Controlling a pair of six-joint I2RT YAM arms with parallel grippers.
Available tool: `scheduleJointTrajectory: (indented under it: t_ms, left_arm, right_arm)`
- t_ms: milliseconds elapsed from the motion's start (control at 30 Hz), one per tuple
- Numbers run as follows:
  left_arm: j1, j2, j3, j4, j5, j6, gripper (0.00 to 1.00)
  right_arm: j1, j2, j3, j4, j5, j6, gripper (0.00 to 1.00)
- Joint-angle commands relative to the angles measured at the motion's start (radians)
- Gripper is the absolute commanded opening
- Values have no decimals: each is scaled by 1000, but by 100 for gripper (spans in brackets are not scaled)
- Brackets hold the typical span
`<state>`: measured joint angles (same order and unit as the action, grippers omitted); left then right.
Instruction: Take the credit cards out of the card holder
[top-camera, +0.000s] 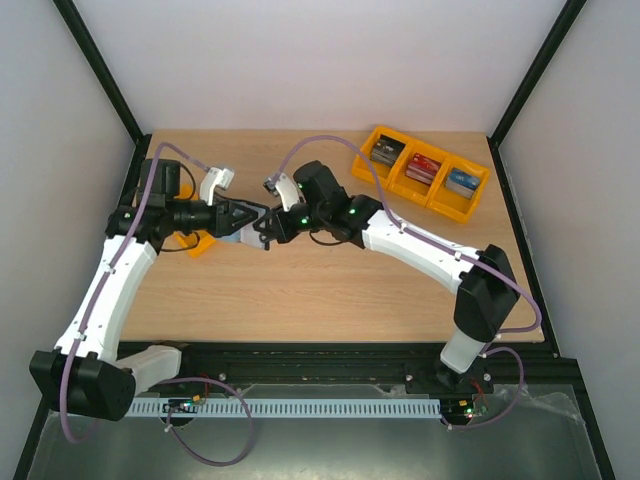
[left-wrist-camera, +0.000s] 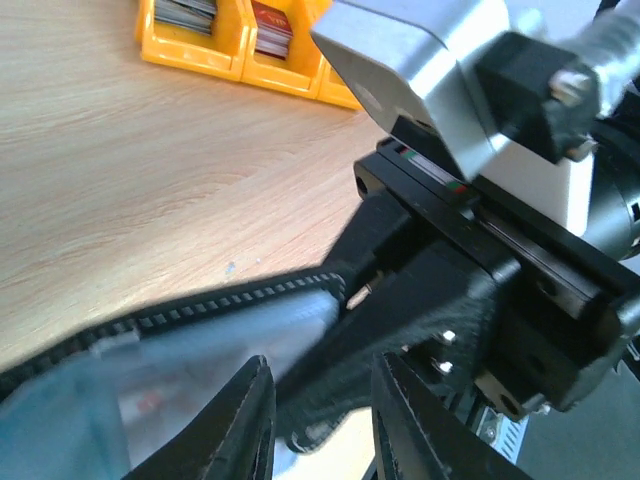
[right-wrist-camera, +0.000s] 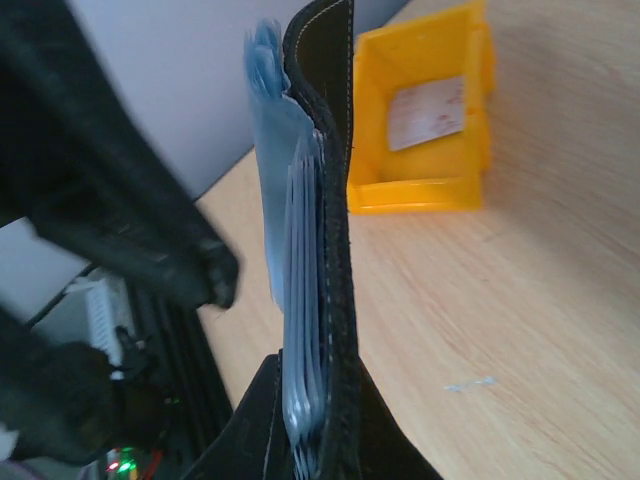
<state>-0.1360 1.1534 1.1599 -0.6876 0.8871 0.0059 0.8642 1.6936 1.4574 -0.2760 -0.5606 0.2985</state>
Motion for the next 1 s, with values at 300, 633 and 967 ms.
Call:
scheduleJointTrajectory:
  t_ms: [300,633,967]
  left_arm:
    - [49,-53,-26,22,-6,-12,35]
    - [40,-68,-46,9,44,6,38]
    - [22,-61,0,-46,189,66,37]
  right_arm:
    - [-74,-129,-89,237,-326,60,2]
    - [-84,-152,-104,316,-436,77,2]
    - [-99,-193,-66,214,-515,-39,2]
